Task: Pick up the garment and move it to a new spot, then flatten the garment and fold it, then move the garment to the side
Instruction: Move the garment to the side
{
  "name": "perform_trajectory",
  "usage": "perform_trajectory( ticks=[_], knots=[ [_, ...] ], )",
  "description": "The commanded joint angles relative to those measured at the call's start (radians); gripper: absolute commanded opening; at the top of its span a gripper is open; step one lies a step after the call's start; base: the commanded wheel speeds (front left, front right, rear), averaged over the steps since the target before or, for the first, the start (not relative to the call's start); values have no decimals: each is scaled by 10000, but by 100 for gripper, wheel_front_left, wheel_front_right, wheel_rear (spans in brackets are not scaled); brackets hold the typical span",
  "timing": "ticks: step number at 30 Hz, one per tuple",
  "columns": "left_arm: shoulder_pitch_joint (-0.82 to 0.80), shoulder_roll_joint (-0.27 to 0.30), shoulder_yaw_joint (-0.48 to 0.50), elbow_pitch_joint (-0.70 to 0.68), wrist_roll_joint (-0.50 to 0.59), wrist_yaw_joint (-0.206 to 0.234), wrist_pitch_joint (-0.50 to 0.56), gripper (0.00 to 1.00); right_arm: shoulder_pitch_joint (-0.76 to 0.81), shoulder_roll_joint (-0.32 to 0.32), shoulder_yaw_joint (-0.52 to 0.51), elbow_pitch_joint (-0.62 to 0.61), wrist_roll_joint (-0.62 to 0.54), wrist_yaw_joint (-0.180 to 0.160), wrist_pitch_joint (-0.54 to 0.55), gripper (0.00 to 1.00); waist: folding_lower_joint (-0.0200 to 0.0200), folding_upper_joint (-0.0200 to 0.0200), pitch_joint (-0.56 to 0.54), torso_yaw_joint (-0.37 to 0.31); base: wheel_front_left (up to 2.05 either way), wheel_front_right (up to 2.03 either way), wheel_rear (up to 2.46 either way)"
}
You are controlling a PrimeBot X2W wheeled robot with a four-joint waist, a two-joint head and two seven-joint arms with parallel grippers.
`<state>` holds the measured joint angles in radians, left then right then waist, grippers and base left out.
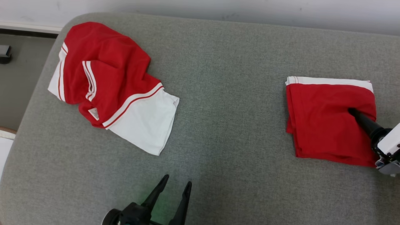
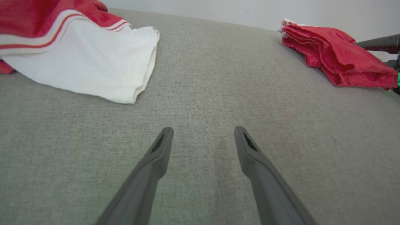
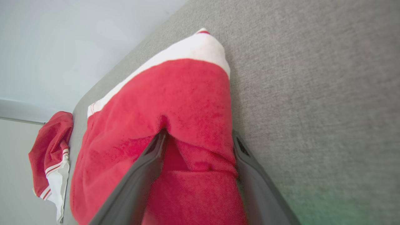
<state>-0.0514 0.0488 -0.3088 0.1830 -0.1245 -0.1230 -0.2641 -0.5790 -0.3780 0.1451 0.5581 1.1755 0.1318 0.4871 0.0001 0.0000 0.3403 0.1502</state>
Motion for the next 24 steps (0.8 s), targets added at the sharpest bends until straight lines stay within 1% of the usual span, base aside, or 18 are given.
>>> perform_trajectory(
  ticks=[1, 2, 3, 4, 5, 9, 12, 18, 24],
  knots=[
    [-141, 36, -13, -23, -24, -14, -2, 100, 91, 282, 243, 151, 172, -20, 60, 100, -1, 0, 49, 29, 0, 0, 0],
    [-183, 34, -28, -54, -53, -11, -2, 100, 69, 296, 314, 106, 224, -19, -24, 90, -1, 0, 67, 33, 0, 0, 0],
    [-226, 36, -47, -88, -81, -7, -4, 100, 56, 297, 357, 102, 308, -20, -90, 36, -1, 0, 79, 35, 0, 0, 0],
    [-265, 36, -57, -123, -113, 8, -2, 100, 37, 297, 408, 102, 353, -20, -158, 29, -1, 0, 80, 28, 0, 0, 0],
    [-286, 34, -67, -155, -112, 30, -4, 100, 14, 293, 487, 60, 400, -19, -213, 0, -1, 0, 74, 11, 0, 0, 0],
    [-339, 36, -65, -283, -147, 73, -2, 100, -80, 125, 702, -79, 567, -19, -441, 0, -1, 0, 44, -168, 0, 0, 0],
    [-360, 36, -41, -376, -81, 106, -2, 100, -97, -142, 844, -159, 662, -20, -570, 0, -1, 0, 13, -425, 0, 0, 0],
    [-327, 37, 101, -475, 100, 94, -4, 100, -189, -498, 1115, -225, 785, -19, -799, 0, -1, 0, 51, -1307, 0, 0, 0],
    [-614, 146, 94, -584, 334, 24, -4, 100, -397, -1111, 1271, -179, 578, -19, -1265, 0, -1, 0, 559, -2136, 0, 0, 0]
  ],
)
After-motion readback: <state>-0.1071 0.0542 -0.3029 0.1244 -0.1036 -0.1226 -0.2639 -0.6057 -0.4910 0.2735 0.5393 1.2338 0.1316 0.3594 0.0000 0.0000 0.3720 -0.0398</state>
